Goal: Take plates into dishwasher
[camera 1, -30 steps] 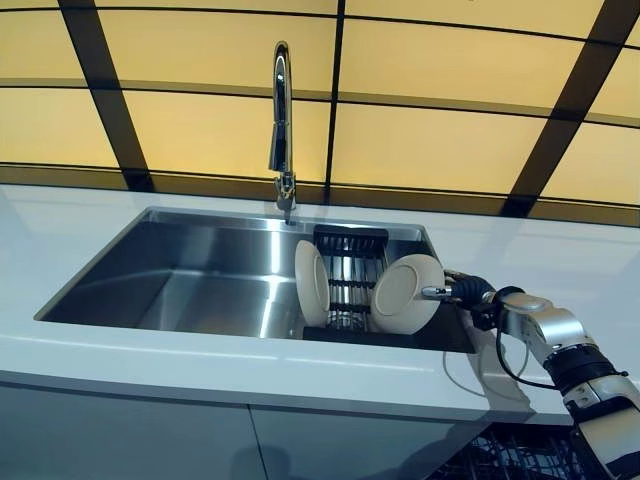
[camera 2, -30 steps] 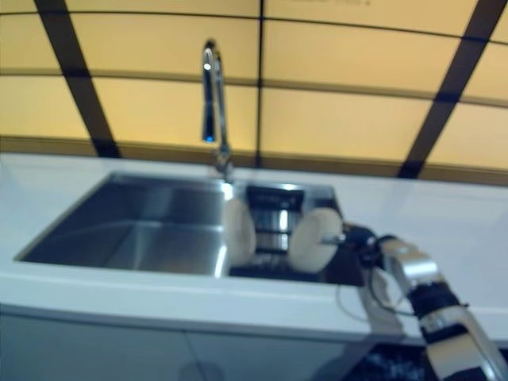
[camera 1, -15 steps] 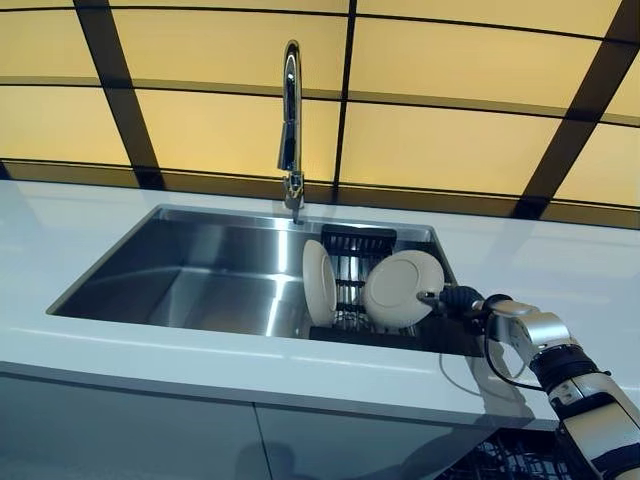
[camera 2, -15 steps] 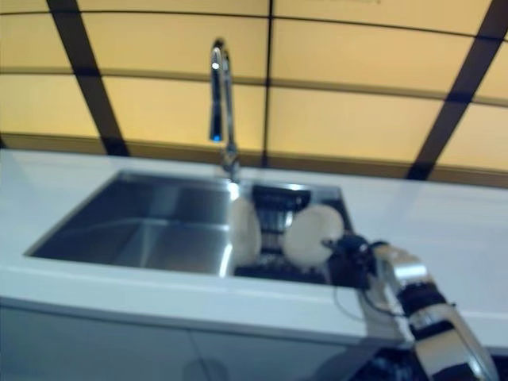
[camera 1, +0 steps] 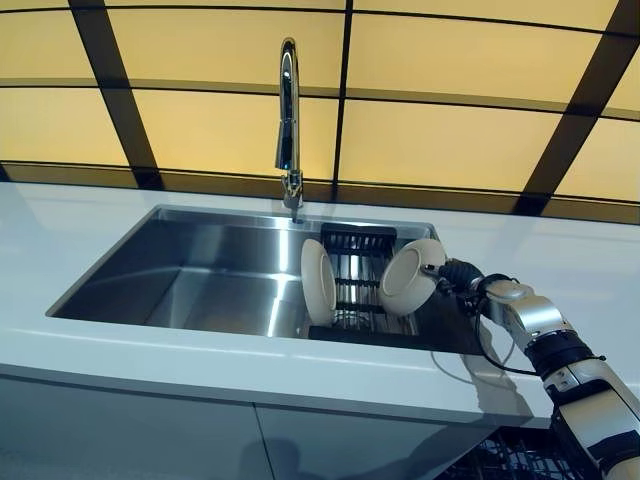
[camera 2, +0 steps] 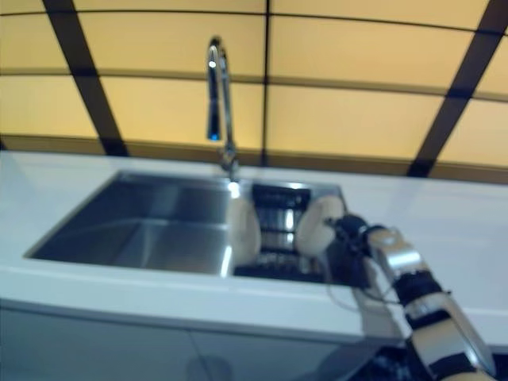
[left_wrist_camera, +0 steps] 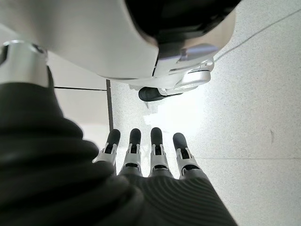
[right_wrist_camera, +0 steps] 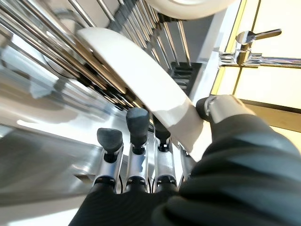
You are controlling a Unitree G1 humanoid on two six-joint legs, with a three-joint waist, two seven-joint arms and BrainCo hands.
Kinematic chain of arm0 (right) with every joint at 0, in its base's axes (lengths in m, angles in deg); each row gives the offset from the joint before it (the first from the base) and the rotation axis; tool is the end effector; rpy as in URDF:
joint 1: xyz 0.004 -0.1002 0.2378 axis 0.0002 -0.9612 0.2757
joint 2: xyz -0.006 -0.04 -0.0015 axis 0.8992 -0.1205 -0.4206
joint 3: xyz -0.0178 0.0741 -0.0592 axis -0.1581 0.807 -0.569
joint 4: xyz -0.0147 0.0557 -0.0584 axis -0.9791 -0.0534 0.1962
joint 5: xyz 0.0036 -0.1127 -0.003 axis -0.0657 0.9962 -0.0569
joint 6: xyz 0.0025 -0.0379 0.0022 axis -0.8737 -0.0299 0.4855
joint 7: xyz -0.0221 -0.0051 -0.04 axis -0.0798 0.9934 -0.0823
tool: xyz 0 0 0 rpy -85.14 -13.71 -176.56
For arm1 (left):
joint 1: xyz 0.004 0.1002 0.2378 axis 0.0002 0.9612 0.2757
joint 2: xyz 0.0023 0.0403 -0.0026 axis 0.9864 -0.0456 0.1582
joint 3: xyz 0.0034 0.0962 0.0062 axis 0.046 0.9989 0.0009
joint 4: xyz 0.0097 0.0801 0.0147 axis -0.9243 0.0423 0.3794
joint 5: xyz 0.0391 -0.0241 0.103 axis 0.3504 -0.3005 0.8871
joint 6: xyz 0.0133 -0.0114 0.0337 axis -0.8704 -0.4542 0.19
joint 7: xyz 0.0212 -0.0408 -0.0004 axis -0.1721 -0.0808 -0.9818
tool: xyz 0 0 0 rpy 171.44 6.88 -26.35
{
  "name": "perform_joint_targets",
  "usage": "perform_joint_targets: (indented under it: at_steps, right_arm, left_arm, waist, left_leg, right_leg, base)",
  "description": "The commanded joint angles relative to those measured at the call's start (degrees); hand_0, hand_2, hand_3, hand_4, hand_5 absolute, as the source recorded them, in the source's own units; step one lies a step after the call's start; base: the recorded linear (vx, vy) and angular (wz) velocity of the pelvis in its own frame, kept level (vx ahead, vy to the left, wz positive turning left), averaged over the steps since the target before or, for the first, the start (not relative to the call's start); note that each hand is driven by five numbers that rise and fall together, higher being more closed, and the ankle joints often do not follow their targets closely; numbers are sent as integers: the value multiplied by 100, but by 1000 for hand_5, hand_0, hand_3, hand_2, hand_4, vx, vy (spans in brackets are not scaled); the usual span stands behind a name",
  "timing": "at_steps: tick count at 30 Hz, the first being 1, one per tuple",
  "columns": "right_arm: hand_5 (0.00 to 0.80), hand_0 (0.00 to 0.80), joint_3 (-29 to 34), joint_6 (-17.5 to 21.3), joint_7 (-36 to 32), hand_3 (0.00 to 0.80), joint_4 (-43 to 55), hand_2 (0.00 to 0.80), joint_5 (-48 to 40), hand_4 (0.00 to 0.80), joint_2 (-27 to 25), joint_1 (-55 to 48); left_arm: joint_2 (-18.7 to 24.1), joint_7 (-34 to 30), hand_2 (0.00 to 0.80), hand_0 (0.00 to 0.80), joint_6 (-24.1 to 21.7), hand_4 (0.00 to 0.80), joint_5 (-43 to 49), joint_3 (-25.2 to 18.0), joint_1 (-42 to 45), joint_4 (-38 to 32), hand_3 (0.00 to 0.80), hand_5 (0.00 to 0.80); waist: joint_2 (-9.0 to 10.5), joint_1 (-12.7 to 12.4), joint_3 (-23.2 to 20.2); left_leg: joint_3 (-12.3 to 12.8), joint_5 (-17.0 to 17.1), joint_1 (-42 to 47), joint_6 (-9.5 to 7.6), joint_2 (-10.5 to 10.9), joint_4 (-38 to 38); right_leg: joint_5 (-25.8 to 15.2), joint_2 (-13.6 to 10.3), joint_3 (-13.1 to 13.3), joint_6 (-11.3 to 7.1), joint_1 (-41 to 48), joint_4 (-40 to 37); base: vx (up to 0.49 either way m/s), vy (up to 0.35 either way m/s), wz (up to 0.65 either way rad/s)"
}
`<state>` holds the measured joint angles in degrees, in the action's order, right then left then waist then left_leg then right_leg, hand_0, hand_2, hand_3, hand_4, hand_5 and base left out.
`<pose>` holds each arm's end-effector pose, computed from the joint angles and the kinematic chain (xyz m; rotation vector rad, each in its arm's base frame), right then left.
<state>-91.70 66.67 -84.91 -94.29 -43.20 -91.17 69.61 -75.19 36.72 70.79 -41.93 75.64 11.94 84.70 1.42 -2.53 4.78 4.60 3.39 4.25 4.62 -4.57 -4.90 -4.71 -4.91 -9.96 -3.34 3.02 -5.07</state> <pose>0.3313 -0.2433 0.1424 -0.3071 0.3470 0.1318 0.0597 0.2191 -0.1237 0.2299 1.3533 0.0249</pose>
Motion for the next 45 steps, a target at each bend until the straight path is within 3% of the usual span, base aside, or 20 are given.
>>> perform_joint_targets:
  at_steps: [1,9,23,32,38,42,45]
  right_arm:
    - [800,800,-134,388,344,800,124,800,-85,800,-392,620]
    - [800,800,9,621,378,800,447,800,-436,800,-561,661]
    - [800,800,62,641,247,800,805,800,-748,800,-1221,828]
    - [800,800,167,673,269,800,803,800,-877,800,-1637,800]
    - [800,800,518,637,365,800,939,800,-865,800,-1996,477]
    - [800,800,648,688,430,800,1046,800,-1005,800,-2134,392]
    - [800,800,642,676,382,800,1052,800,-959,800,-2189,442]
  left_arm:
    - [59,55,0,0,-27,0,-186,251,-267,216,0,0]
    - [38,86,0,0,-35,0,-161,210,-286,256,0,0]
    - [54,197,0,0,-82,0,-183,132,-321,326,0,0]
    - [84,226,0,0,-68,0,-171,91,-366,333,0,0]
    - [192,167,0,0,-49,0,66,125,-304,310,0,0]
    - [346,176,0,0,0,0,99,106,-301,322,0,0]
    - [469,167,0,0,94,0,-43,13,-374,317,0,0]
  waist:
    - [356,-111,89]
    - [402,-40,20]
    - [520,146,-32]
    - [550,356,-37]
    - [577,529,19]
    - [574,578,89]
    - [532,522,126]
  left_leg:
    - [3,-178,54,-130,228,-10]
    - [78,-200,86,-130,210,-10]
    - [228,-238,160,-174,221,-10]
    - [338,-295,219,-267,308,-10]
    - [430,-338,213,-323,360,-10]
    - [505,-342,187,-344,341,-10]
    - [707,-242,110,-402,279,-10]
  right_leg:
    - [-185,-357,24,-329,39,7]
    - [-173,-339,53,-331,39,7]
    - [-221,-330,205,-360,14,7]
    - [-323,-390,394,-447,-90,69]
    - [-560,-510,500,-632,-344,128]
    - [-692,-562,427,-757,-638,337]
    - [-568,-570,233,-729,-730,949]
  base:
    - [0,0,0]
    - [0,0,0]
    - [-8,19,-4]
    - [-25,67,-12]
    - [-2,59,-12]
    - [-80,-6,-10]
    - [-151,9,-69]
